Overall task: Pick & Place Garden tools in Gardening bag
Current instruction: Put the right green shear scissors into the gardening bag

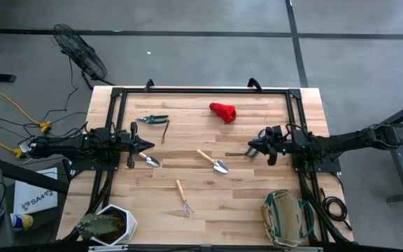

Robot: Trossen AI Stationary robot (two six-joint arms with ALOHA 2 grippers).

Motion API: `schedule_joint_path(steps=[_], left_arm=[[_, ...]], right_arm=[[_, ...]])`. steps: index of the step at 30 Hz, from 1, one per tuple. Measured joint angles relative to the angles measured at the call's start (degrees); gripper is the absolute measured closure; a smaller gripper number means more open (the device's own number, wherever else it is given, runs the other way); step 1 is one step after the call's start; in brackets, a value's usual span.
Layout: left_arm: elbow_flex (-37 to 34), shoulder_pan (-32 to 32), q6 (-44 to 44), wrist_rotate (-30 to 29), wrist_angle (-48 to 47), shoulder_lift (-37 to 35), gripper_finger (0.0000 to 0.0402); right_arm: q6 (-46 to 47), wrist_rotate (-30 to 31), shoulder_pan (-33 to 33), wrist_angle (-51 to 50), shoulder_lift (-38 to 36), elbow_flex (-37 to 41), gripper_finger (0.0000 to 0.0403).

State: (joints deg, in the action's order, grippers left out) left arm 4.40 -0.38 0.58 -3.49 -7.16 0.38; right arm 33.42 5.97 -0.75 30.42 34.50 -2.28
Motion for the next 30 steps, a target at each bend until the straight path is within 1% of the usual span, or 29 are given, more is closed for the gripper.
schedule_joint_path(steps=[2,4,8,14,21,24,29,30], left_arm=[[0.0,0.0,0.0,0.0,0.0,0.0,0.0400],[0.0,0.0,0.0,0.0,0.0,0.0,0.0400],[0.0,0.0,0.0,0.0,0.0,0.0,0.0400],[0.0,0.0,0.0,0.0,0.0,0.0,0.0400],[0.0,0.0,0.0,0.0,0.0,0.0,0.0400],[0.0,0.0,0.0,0.0,0.0,0.0,0.0400],[0.0,0.0,0.0,0.0,0.0,0.0,0.0400],[0.0,0.0,0.0,0.0,0.0,0.0,0.0400]], right_arm=[[-2.1,0.2,0.0,-4.0,0.1,-3.0,0.0398],[-4.0,0.9,0.0,-10.5,0.8,-6.5,0.0398],[-8.3,1.9,0.0,-22.2,3.9,-13.8,0.0398],[-14.0,1.9,0.0,-32.3,10.6,-22.1,0.0398],[-15.5,1.4,0.0,-39.8,19.7,-28.9,0.0395],[-15.7,1.3,0.0,-43.0,23.7,-31.4,0.0376],[-16.4,0.7,1.2,-47.5,29.6,-35.5,0.0316],[-17.2,-0.3,1.6,-48.5,30.7,-36.2,0.0305]])
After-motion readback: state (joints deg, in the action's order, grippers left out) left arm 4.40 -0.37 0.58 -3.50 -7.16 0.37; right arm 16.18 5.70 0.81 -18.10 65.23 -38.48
